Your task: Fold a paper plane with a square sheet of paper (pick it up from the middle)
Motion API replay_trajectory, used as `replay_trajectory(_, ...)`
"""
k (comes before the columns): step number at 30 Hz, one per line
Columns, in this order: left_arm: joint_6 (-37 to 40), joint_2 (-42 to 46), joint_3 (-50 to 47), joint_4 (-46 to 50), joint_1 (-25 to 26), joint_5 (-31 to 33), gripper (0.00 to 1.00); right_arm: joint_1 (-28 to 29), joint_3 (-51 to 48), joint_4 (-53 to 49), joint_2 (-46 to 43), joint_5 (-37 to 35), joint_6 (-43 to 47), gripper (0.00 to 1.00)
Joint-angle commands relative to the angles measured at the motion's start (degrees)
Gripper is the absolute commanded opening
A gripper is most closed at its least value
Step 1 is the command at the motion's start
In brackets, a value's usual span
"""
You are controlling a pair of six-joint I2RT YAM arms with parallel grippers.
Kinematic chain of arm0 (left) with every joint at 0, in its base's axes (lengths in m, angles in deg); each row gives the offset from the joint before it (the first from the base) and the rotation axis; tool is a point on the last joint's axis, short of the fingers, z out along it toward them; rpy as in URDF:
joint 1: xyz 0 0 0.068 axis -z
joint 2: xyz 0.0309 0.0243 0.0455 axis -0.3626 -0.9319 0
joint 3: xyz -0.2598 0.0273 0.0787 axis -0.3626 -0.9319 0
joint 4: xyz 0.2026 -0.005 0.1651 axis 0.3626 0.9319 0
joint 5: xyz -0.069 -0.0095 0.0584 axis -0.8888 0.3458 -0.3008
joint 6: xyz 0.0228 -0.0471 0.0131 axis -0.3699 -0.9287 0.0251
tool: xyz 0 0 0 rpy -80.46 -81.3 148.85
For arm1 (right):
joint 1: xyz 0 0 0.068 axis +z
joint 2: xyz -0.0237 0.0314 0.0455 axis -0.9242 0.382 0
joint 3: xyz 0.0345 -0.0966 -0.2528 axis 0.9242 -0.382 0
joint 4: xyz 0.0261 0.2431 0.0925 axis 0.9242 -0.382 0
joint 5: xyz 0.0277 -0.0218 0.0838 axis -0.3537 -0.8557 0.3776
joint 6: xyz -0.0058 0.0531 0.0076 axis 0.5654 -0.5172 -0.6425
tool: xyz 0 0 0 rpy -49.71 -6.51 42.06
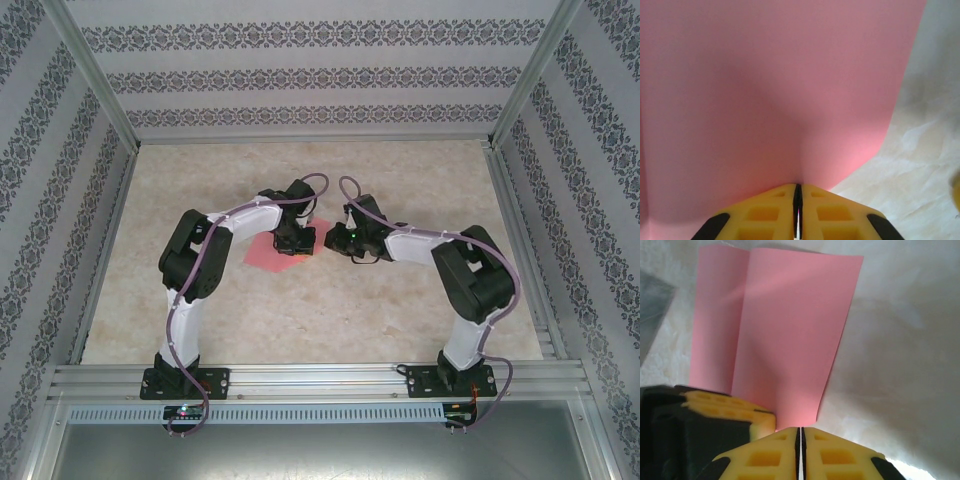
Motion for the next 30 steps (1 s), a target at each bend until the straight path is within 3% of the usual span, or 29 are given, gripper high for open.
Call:
replay_trajectory(1,-1.1,0.7,-2.0,-0.9,-0.6,-1.0,0.11,0.1,2.3,2.6,1.7,2.2,-3.8,0.12)
replay_trajectory(11,-1.7,1.6,-1.4,-1.9,-0.9,-3.7,0.08,0.2,5.4,0.9,7.2,5.1,-4.5,0.11)
replay_trajectory(14,-3.1,4.0,-2.1,-3.1,-1.6,-4.4,0.12,0.2,6.3,-2.2,8.3,3.6,-3.7,0.11)
replay_trajectory(19,-7.2,10.9,-6.8,-5.6,-4.4,-3.0,0.31,0.1,6.5,-4.2,9.6,3.1,-2.8,0.11)
replay_trajectory(27,-16.1,23.1,-22.9,-8.2,-12.1,2.2,0.85,0.3,7.0,-5.9,9.5,2.0,-2.0,0.11)
replay_trajectory(30,-16.6,24.9,-25.3,-6.7,-12.7,5.0,0.94,0.3,7.1,-5.9,9.6,2.1,-1.9,0.11)
